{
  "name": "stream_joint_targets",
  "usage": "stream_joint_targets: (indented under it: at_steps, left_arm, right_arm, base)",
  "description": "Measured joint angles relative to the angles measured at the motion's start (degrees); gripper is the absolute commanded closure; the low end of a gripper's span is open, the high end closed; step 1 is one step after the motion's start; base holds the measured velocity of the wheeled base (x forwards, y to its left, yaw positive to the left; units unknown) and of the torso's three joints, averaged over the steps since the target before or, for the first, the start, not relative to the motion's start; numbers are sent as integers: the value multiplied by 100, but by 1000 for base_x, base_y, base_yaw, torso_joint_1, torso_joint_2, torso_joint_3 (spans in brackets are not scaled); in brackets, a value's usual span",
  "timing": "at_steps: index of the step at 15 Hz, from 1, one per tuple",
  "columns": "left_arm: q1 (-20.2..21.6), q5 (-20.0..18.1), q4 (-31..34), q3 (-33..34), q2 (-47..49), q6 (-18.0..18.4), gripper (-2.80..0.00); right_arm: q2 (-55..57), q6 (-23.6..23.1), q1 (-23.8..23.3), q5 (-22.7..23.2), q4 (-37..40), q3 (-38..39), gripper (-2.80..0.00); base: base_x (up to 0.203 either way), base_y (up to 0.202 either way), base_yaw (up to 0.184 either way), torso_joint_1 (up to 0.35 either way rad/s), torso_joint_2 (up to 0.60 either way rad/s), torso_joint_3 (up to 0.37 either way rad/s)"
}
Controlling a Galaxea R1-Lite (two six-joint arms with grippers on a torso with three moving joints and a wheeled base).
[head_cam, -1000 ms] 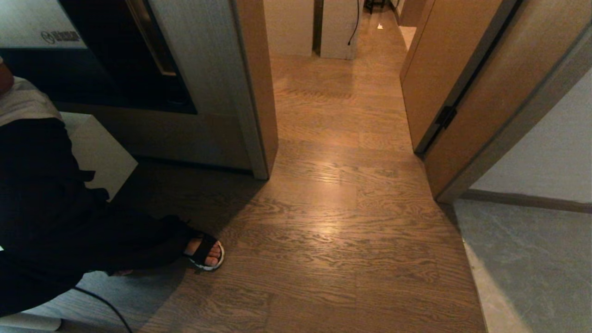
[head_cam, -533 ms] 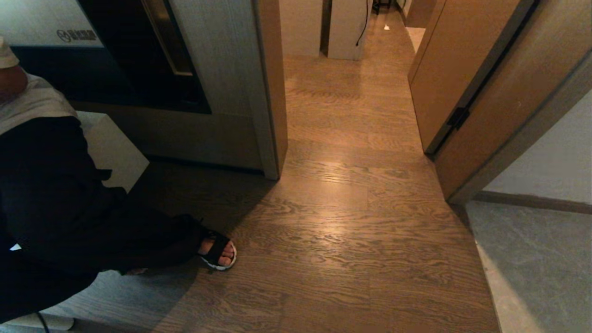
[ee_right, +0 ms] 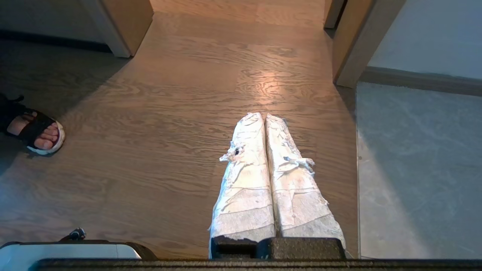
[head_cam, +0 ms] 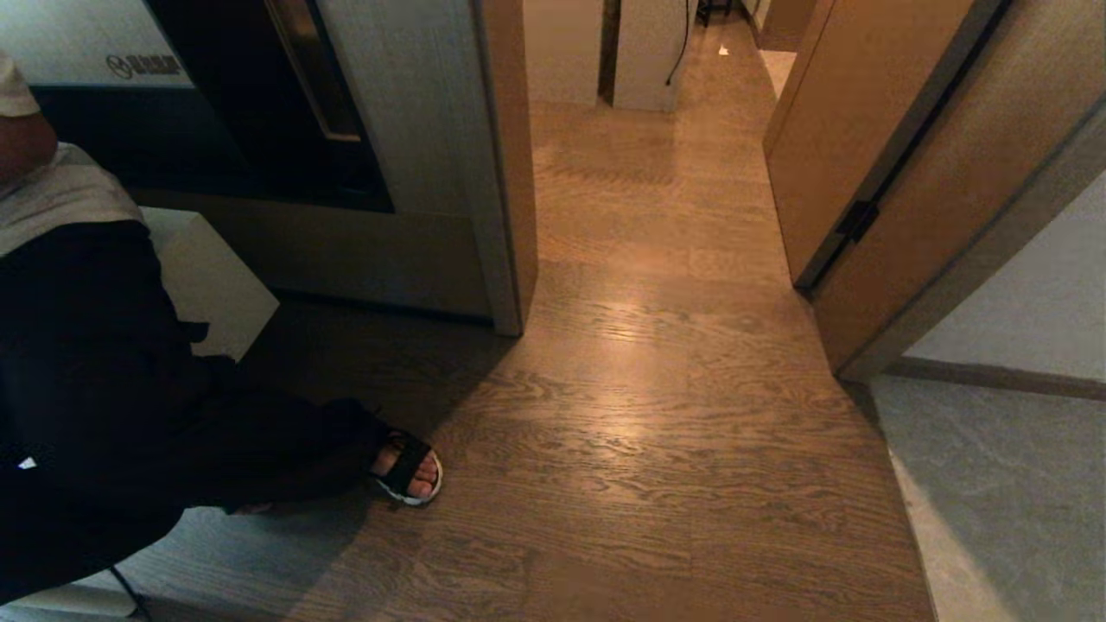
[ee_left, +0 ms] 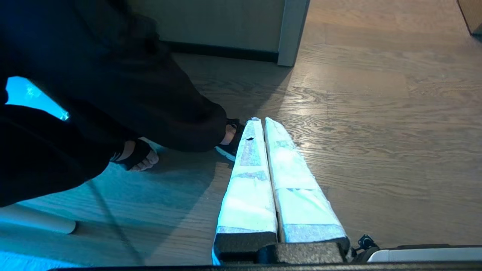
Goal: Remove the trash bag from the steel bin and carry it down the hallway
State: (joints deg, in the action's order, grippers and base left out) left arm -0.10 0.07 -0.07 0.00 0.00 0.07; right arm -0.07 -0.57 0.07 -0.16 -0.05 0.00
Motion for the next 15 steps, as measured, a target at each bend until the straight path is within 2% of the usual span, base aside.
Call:
stream_joint_targets:
  at_steps: [5,15]
  left_arm:
    - [7,2,2,0,0,-5,0]
    - [0,0,2,0,0,-7,0]
  right_arm:
    - [7,9,2,2,-1,0,0]
    - [7,-2,-6,-1,-2,0,0]
  base:
    - [-2,5,-30,1,1,0]
    - [1,10,-167,2,3,4]
